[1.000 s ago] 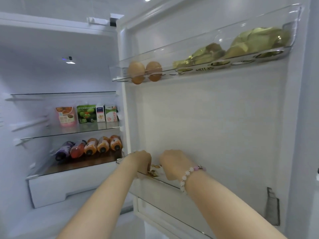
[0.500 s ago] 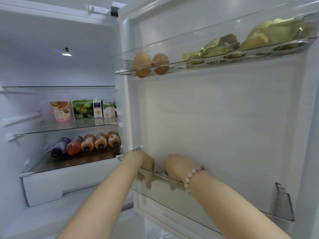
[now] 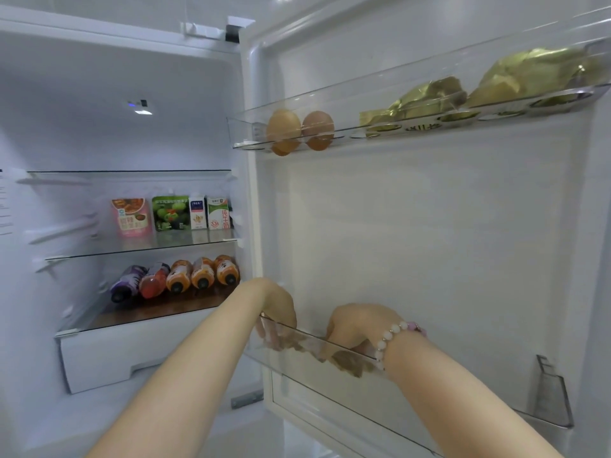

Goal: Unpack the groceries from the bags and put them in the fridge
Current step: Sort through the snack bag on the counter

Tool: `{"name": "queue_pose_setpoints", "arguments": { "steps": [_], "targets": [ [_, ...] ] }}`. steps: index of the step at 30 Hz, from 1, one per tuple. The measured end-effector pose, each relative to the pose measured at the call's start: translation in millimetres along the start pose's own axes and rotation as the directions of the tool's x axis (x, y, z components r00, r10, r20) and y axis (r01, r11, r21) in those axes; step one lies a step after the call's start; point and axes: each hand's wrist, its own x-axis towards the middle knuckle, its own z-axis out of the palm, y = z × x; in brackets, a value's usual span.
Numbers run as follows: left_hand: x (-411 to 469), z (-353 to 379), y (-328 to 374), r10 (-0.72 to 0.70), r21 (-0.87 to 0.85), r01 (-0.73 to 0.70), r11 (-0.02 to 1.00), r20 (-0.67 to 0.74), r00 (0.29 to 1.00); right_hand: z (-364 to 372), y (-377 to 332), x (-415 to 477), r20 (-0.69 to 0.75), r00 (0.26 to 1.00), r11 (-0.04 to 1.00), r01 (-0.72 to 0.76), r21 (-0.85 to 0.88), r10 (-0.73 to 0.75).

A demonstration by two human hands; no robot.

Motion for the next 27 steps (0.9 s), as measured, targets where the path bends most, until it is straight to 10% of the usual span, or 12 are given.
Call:
{"name": "queue_pose_setpoints", "arguments": {
  "steps": [9, 19, 27],
  "targets": [
    [-10, 9, -9, 0.118, 0.022, -0.116, 0.993, -0.257, 0.959, -1, 2, -6, 0.089, 0.996, 0.997, -0.012, 0.081, 0.005],
    [-43, 36, -3, 0.188, 0.066, -0.245, 0.967, -0.833, 0.52, -22, 5, -68, -0.55, 0.815, 0.98, 0.105, -0.171, -0.183],
    [-52, 59, 26, 0.305, 0.223, -0.277, 0.934, -0.904, 0.299, -16, 35, -122, -0.705, 0.699, 0.936, -0.155, -0.316, -0.122]
  ]
}}
